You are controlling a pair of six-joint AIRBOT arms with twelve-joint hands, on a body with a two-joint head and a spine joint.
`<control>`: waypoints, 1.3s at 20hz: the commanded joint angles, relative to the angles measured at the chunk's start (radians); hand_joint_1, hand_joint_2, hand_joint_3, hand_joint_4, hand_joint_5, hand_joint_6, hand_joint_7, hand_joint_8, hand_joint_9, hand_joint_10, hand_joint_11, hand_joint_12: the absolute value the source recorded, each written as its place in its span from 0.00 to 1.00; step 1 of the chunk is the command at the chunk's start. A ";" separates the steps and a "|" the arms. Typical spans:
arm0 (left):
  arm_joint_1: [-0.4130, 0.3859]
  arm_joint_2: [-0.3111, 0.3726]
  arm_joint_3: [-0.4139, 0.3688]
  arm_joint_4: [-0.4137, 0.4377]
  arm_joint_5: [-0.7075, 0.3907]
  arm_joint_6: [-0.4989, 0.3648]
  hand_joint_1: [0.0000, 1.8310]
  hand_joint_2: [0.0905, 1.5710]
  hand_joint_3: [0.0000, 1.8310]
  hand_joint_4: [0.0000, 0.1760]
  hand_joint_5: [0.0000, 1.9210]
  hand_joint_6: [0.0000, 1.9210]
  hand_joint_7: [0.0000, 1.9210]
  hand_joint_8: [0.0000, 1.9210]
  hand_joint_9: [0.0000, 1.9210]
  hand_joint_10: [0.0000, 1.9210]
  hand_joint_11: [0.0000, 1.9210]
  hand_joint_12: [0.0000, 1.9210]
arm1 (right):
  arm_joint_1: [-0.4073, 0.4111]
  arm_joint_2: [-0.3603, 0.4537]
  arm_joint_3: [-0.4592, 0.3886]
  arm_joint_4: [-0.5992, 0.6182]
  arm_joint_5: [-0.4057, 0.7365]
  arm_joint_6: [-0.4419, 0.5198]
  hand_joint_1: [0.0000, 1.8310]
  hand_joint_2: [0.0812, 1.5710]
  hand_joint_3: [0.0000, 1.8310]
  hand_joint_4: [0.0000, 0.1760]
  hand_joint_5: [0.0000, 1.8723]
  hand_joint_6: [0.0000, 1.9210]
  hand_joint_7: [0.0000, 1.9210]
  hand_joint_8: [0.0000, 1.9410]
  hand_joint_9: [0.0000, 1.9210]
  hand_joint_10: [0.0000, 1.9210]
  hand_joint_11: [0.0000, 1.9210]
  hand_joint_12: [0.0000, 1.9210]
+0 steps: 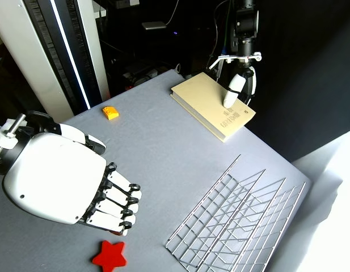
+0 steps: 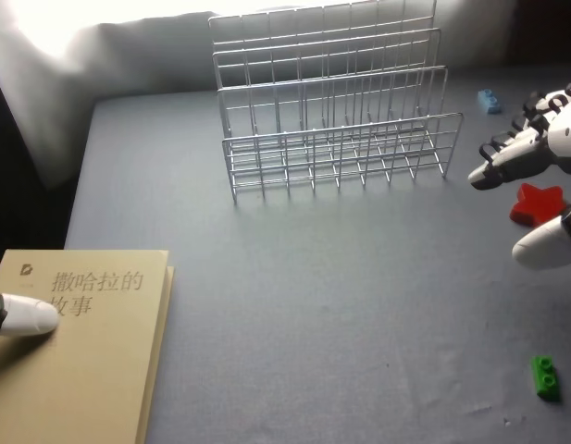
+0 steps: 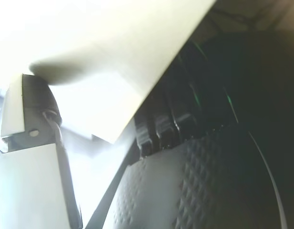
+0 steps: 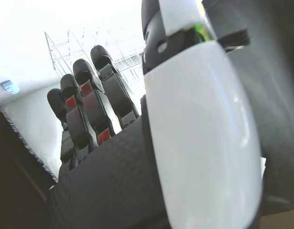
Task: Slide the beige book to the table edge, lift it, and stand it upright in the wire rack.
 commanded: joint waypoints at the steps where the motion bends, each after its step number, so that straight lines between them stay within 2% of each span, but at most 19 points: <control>1: 0.001 0.001 0.005 0.021 0.006 0.016 0.81 0.73 0.00 0.00 0.43 0.60 0.36 0.67 0.42 0.68 0.37 0.85 | 0.006 0.007 -0.001 -0.002 -0.102 -0.005 0.11 0.69 0.00 0.00 0.15 0.00 0.15 0.00 0.14 0.00 0.00 0.40; 3: 0.001 0.001 0.007 0.021 0.005 0.016 0.81 0.73 0.00 0.00 0.43 0.60 0.36 0.68 0.41 0.68 0.38 0.85 | 0.006 0.009 -0.002 -0.002 -0.107 -0.006 0.11 0.69 0.00 0.00 0.14 0.00 0.15 0.00 0.15 0.00 0.00 0.40; 4: 0.001 0.001 0.009 0.021 0.003 0.016 0.81 0.73 0.00 0.00 0.43 0.58 0.36 0.66 0.42 0.68 0.42 0.82 | 0.006 0.009 -0.002 -0.002 -0.107 -0.006 0.10 0.69 0.00 0.00 0.14 0.00 0.15 0.00 0.14 0.00 0.00 0.39; 6: -0.001 0.001 0.016 0.021 -0.015 0.034 0.81 0.72 0.00 0.00 0.45 0.55 0.39 0.61 0.45 0.64 0.43 0.83 | 0.005 0.009 -0.002 -0.002 -0.107 -0.006 0.10 0.70 0.00 0.00 0.14 0.00 0.15 0.00 0.14 0.00 0.00 0.39; 7: -0.003 0.001 0.020 0.021 -0.024 0.047 0.81 0.75 0.00 0.00 0.39 0.63 0.34 0.65 0.41 0.70 0.38 0.86 | 0.005 0.009 -0.003 -0.002 -0.107 -0.006 0.09 0.70 0.00 0.00 0.14 0.00 0.15 0.00 0.14 0.00 0.00 0.39; 8: -0.009 0.003 0.026 0.021 -0.037 0.073 0.81 0.76 0.00 0.00 0.38 0.65 0.32 0.67 0.39 0.72 0.36 0.88 | 0.005 0.009 -0.003 -0.002 -0.107 -0.006 0.11 0.69 0.00 0.00 0.15 0.00 0.15 0.00 0.14 0.00 0.00 0.39; 10: -0.012 0.007 0.044 0.022 -0.081 0.126 0.80 0.76 0.00 0.00 0.37 0.66 0.31 0.68 0.38 0.72 0.36 0.87 | 0.004 0.009 -0.003 -0.002 -0.107 -0.006 0.10 0.69 0.00 0.00 0.14 0.00 0.14 0.00 0.14 0.00 0.00 0.39; 12: -0.012 0.011 0.055 0.022 -0.113 0.145 0.80 0.76 0.00 0.00 0.37 0.66 0.31 0.67 0.37 0.73 0.37 0.87 | 0.004 0.010 -0.003 -0.002 -0.107 -0.006 0.11 0.69 0.00 0.00 0.15 0.00 0.15 0.00 0.15 0.00 0.00 0.42; 16: -0.012 0.041 0.060 0.022 -0.130 0.179 0.80 0.76 0.00 0.00 0.38 0.67 0.31 0.67 0.37 0.72 0.36 0.87 | 0.004 0.018 -0.003 -0.002 -0.107 -0.002 0.11 0.69 0.00 0.00 0.16 0.00 0.16 0.00 0.15 0.00 0.00 0.42; 18: -0.003 0.052 0.081 0.022 -0.171 0.208 0.80 0.76 0.00 0.00 0.38 0.67 0.31 0.67 0.37 0.72 0.35 0.88 | 0.001 0.022 -0.003 -0.002 -0.115 -0.007 0.12 0.69 0.00 0.00 0.15 0.00 0.15 0.00 0.14 0.00 0.00 0.39; 22: 0.007 0.054 0.125 0.022 -0.275 0.237 0.81 0.76 0.00 0.00 0.37 0.67 0.32 0.66 0.38 0.71 0.37 0.86 | -0.003 0.025 -0.003 -0.002 -0.118 0.001 0.12 0.69 0.00 0.00 0.15 0.00 0.15 0.00 0.14 0.00 0.00 0.40; 26: -0.010 0.056 0.139 0.000 -0.334 0.353 0.80 0.77 0.00 0.00 0.37 0.68 0.31 0.68 0.37 0.72 0.33 0.89 | -0.007 0.025 -0.003 -0.002 -0.118 0.007 0.13 0.69 0.00 0.00 0.15 0.00 0.15 0.00 0.14 0.00 0.00 0.42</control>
